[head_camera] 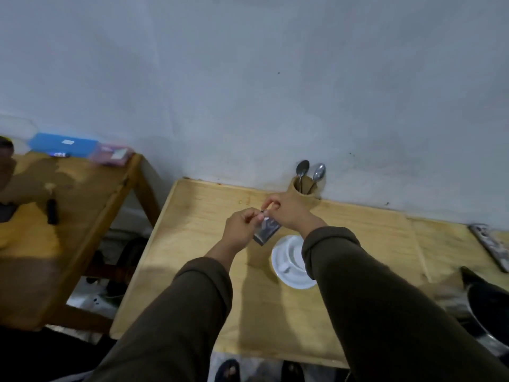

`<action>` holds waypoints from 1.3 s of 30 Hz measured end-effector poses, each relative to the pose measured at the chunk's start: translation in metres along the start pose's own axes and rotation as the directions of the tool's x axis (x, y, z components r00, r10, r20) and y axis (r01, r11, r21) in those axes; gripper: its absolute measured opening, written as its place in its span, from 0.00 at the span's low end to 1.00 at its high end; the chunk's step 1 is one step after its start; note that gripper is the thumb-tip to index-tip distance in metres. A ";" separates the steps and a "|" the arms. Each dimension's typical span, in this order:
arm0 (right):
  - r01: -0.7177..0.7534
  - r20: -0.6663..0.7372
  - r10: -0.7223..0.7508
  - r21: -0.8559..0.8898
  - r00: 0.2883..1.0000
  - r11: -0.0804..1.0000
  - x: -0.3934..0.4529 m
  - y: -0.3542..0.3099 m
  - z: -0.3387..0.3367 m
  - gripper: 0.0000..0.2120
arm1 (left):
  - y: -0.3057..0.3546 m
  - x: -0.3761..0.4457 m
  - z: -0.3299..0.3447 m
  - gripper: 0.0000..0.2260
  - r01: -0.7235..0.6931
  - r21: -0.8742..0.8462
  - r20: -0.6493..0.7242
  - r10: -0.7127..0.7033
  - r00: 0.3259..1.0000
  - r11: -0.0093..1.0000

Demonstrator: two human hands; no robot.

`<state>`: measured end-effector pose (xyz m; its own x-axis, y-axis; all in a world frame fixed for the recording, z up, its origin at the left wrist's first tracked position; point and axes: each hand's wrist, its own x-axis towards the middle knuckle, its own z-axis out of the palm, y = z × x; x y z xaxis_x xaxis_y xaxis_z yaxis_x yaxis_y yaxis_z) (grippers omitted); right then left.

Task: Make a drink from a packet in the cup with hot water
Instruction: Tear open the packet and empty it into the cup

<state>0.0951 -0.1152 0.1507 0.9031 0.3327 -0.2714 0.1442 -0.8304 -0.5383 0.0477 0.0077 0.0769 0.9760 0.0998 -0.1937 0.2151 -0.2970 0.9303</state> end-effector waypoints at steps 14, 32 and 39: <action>0.128 -0.159 -0.108 0.121 0.981 0.984 -0.035 0.026 -0.051 0.04 | 0.069 -0.023 0.034 0.09 -0.053 -0.160 -0.024 0.050 0.998 0.986; 0.309 -0.184 -0.290 0.083 0.939 0.947 -0.051 0.049 -0.053 0.05 | 0.083 -0.025 0.061 0.12 0.130 -0.356 -0.200 -0.212 0.957 0.925; 0.339 -0.132 -0.333 0.022 0.934 0.941 -0.066 0.067 -0.048 0.02 | 0.078 -0.021 0.068 0.15 0.226 -0.387 -0.209 -0.324 0.923 0.894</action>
<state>0.0651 -0.2141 0.1712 0.8487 0.5280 0.0316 0.4325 -0.6584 -0.6160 0.0461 -0.0819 0.1321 0.8235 0.3869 -0.4150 0.3994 0.1242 0.9083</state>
